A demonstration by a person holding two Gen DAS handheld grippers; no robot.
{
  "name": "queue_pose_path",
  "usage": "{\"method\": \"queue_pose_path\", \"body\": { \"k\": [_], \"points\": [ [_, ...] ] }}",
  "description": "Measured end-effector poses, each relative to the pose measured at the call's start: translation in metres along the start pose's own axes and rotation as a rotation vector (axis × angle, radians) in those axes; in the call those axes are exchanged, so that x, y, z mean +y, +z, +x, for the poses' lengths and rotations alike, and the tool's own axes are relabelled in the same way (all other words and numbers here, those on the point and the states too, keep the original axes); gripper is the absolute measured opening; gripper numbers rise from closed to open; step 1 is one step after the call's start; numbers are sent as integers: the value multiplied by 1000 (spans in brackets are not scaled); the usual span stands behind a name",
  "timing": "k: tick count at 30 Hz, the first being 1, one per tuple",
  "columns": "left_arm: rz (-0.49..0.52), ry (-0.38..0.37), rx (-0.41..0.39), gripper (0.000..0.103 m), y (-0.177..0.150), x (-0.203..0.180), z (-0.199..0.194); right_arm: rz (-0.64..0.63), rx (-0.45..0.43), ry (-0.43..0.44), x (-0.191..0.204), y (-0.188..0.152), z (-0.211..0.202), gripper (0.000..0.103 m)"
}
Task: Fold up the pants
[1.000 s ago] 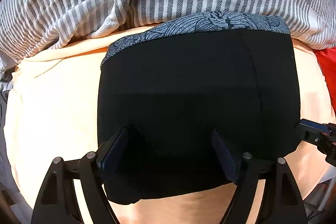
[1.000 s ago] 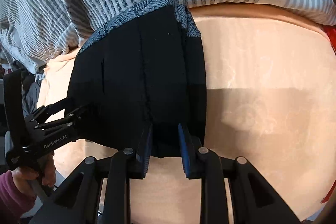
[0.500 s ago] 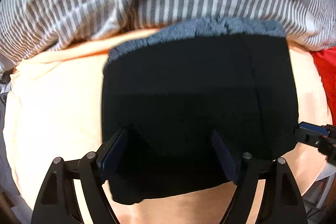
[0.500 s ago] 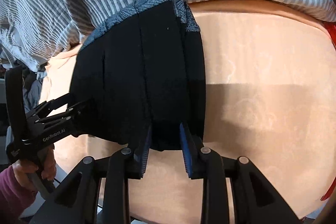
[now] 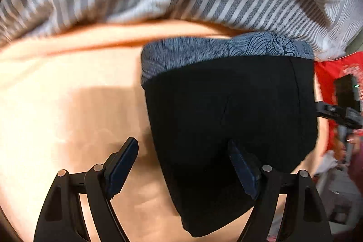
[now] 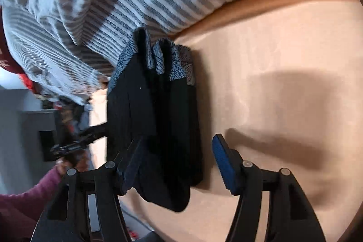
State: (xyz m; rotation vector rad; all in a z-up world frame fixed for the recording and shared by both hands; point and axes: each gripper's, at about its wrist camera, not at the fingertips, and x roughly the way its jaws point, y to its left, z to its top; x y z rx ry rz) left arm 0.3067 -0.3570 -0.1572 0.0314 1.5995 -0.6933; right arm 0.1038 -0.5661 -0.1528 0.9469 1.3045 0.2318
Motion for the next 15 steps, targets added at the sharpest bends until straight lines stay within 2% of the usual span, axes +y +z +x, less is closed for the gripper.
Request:
{"method": "queue_pose_path", "body": {
  "k": [2,3,7,8,9,13,15],
  "points": [
    [-23,-93,26,82,5,11,6,-4,18,33,-6,2,8,67],
    [-30,-124,38,82,7,15,9,-7,26,42,-8,2,11,70],
    [-41,-214,79,84,13,25,22,-21,51,108,-12,3,20,72],
    [-43,-223,83,92,15,27,25,-20,63,133,-12,4,23,72],
    [-40,-220,86,93,17,27,28,-26,81,160,-9,5,29,72],
    [-44,-233,65,93,19,21,32,-42,88,166,2,17,50,76],
    [-45,-198,38,92,19,12,28,-12,86,160,4,21,53,75]
  ]
}}
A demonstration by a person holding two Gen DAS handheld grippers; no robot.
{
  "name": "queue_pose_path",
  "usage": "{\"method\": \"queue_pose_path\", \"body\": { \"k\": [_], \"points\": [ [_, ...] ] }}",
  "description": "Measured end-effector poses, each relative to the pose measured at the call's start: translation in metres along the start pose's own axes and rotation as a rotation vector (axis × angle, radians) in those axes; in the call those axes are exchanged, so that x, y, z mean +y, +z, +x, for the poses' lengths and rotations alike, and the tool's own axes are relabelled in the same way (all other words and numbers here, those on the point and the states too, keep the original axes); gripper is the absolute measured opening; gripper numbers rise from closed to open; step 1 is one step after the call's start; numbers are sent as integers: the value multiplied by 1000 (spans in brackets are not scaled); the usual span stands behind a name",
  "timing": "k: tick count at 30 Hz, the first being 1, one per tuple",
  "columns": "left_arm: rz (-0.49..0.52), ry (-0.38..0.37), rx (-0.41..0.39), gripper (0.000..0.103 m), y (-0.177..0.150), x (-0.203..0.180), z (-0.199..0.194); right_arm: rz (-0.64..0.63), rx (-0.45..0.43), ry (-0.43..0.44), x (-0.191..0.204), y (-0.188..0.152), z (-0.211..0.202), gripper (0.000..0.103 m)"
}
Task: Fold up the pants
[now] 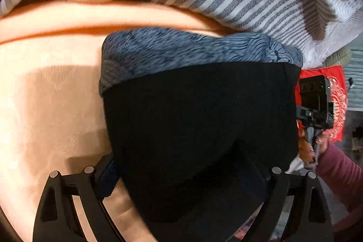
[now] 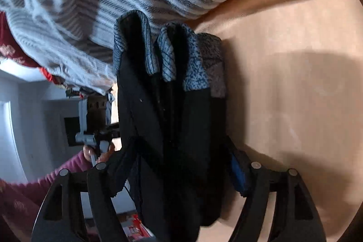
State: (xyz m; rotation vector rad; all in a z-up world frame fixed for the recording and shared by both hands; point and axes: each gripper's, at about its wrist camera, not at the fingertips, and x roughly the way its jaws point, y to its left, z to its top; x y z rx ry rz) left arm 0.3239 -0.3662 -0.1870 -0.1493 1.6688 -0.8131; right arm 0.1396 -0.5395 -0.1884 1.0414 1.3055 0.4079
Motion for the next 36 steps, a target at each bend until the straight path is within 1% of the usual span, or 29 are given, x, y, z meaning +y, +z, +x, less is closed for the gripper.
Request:
{"method": "queue_pose_path", "body": {
  "k": [1,2,3,4,5,8,10,15,20,22,26,28,31,32,33,35,36],
  "points": [
    [6,12,-12,86,-5,-6,-4,19,2,-11,1,0,1,73],
    [12,18,-22,78,-6,-10,-7,30,3,-16,3,0,0,65],
    [19,24,-33,75,-8,-16,-10,32,1,-17,5,-1,-3,55],
    [28,33,-45,68,-10,-22,-15,35,-4,-18,8,-2,-6,52],
    [35,43,-53,65,-12,-26,-19,38,-8,-16,11,-3,-8,48],
    [48,68,-77,56,-17,-37,-30,37,-26,-15,22,-9,-13,45],
    [46,60,-91,55,-20,-42,-40,47,-36,7,28,-14,-16,44],
    [75,48,-93,54,-32,-71,-56,60,-54,39,40,-39,-35,43],
    [111,51,-84,54,-59,-97,-66,86,-73,55,44,-70,-58,43],
    [109,51,-78,54,-80,-97,-61,93,-76,53,43,-87,-68,43],
    [97,62,-51,54,-97,-105,-36,113,-77,38,40,-110,-68,43],
    [92,72,-35,54,-102,-107,-23,129,-69,27,27,-121,-71,43],
    [81,101,-19,55,-113,-103,-7,154,-53,2,11,-130,-61,44],
    [76,111,-27,59,-116,-102,-6,154,-51,-7,7,-132,-59,45],
    [59,124,-45,61,-118,-101,-7,150,-46,-22,5,-134,-56,49],
    [36,150,-64,63,-119,-101,-9,148,-51,-67,4,-136,-57,56],
    [25,168,-73,63,-119,-101,-12,155,-53,-92,1,-137,-60,58]
  ]
}}
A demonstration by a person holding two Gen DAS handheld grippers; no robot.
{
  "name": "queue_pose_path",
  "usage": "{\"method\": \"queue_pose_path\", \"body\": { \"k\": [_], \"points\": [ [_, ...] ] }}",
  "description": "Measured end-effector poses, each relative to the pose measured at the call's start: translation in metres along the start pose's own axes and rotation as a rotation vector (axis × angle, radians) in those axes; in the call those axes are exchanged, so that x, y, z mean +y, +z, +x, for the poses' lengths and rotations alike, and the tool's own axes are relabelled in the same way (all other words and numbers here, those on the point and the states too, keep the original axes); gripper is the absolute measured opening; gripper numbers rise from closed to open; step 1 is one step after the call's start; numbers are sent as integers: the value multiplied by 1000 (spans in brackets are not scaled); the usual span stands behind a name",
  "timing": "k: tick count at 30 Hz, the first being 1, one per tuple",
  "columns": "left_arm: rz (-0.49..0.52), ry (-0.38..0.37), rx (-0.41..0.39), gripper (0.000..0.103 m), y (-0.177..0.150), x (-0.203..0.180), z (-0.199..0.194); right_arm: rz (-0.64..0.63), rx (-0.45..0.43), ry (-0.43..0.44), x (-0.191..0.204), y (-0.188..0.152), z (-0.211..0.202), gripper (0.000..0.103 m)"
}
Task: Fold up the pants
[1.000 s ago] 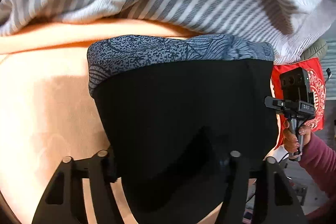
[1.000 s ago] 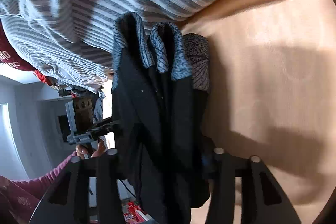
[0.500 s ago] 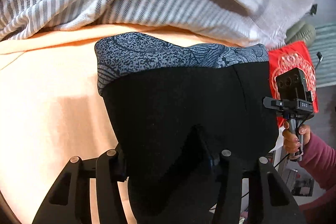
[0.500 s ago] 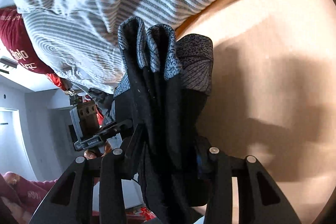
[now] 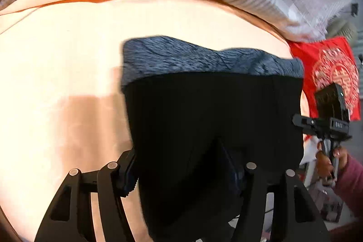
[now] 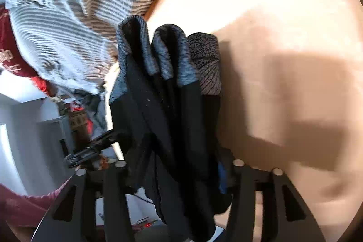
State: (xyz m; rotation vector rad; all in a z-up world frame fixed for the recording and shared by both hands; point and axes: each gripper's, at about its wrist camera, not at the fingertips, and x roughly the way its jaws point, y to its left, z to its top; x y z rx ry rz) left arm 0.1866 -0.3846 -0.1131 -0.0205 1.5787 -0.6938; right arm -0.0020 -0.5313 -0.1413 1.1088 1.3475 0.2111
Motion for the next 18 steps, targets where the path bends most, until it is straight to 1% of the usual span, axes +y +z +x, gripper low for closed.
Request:
{"method": "queue_pose_path", "body": {
  "k": [3,7,8,9,10,11,12,15,18],
  "points": [
    [-9,81,-25,63,-4,-1,-17,1,-13,-87,3,-2,-13,58],
    [1,168,-58,63,-13,-12,-45,-36,-66,-249,26,-10,-40,58],
    [3,184,-65,66,-17,-7,-56,-37,-81,-269,30,-13,-47,58],
    [1,204,-76,72,-21,-6,-64,-36,-95,-283,34,-16,-53,54],
    [-5,232,-98,82,-25,-15,-70,-35,-110,-290,42,-20,-57,49],
    [-6,242,-111,83,-27,-23,-70,-39,-116,-287,46,-23,-61,35],
    [-10,252,-120,83,-29,-30,-72,-49,-116,-287,51,-27,-63,31],
    [-56,270,-119,83,-38,-49,-68,-117,-104,-336,70,-39,-58,31],
    [-84,304,-108,83,-44,-72,-53,-199,-76,-381,90,-50,-44,31]
  ]
}}
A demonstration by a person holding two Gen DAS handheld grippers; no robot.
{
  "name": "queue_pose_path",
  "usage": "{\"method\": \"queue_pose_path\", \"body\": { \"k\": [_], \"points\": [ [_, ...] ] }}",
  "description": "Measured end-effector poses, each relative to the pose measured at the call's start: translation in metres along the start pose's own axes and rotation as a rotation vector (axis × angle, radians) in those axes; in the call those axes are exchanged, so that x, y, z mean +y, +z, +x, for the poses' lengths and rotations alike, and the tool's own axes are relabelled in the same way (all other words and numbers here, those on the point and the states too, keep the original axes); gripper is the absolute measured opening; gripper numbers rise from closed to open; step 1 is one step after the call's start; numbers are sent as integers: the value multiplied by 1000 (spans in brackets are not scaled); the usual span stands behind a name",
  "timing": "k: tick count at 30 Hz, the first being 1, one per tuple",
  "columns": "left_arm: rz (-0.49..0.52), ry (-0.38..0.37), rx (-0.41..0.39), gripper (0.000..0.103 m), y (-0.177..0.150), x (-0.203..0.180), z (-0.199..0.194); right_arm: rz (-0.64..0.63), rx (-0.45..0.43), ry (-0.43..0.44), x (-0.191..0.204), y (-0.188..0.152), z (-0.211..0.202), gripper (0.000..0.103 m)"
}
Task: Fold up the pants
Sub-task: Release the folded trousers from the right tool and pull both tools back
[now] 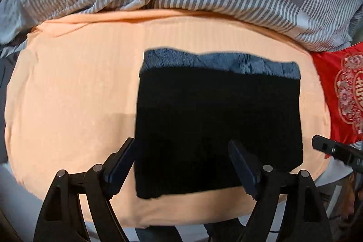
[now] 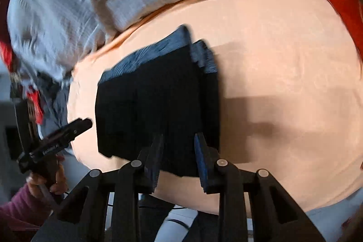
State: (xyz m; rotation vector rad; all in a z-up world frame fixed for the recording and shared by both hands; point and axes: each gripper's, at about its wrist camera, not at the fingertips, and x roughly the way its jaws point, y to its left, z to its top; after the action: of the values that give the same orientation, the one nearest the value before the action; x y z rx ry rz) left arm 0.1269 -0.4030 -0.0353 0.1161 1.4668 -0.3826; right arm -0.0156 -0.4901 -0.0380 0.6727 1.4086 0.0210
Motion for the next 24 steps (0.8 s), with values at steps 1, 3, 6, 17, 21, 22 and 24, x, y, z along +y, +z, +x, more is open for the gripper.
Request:
{"method": "queue_pose_path", "body": {
  "k": [1,3,6,17,21,22,24],
  "points": [
    [-4,8,2,83,-5,-5,2,-23,12,-7,7,-2,3,31],
    [-7,21,22,83,-14,-13,5,-49,30,-28,15,-7,9,31],
    [22,56,35,90,-25,-22,6,-68,45,-74,19,-16,17,39],
    [90,130,28,103,-51,-14,0,12,25,-253,26,-46,28,83],
    [127,177,36,103,-57,-15,-4,7,-14,-335,38,-56,22,96],
    [126,171,41,103,-59,-15,-6,3,-28,-349,42,-58,20,101],
    [116,150,41,103,-60,-13,-10,-2,-47,-353,48,-60,17,103]
  ]
}}
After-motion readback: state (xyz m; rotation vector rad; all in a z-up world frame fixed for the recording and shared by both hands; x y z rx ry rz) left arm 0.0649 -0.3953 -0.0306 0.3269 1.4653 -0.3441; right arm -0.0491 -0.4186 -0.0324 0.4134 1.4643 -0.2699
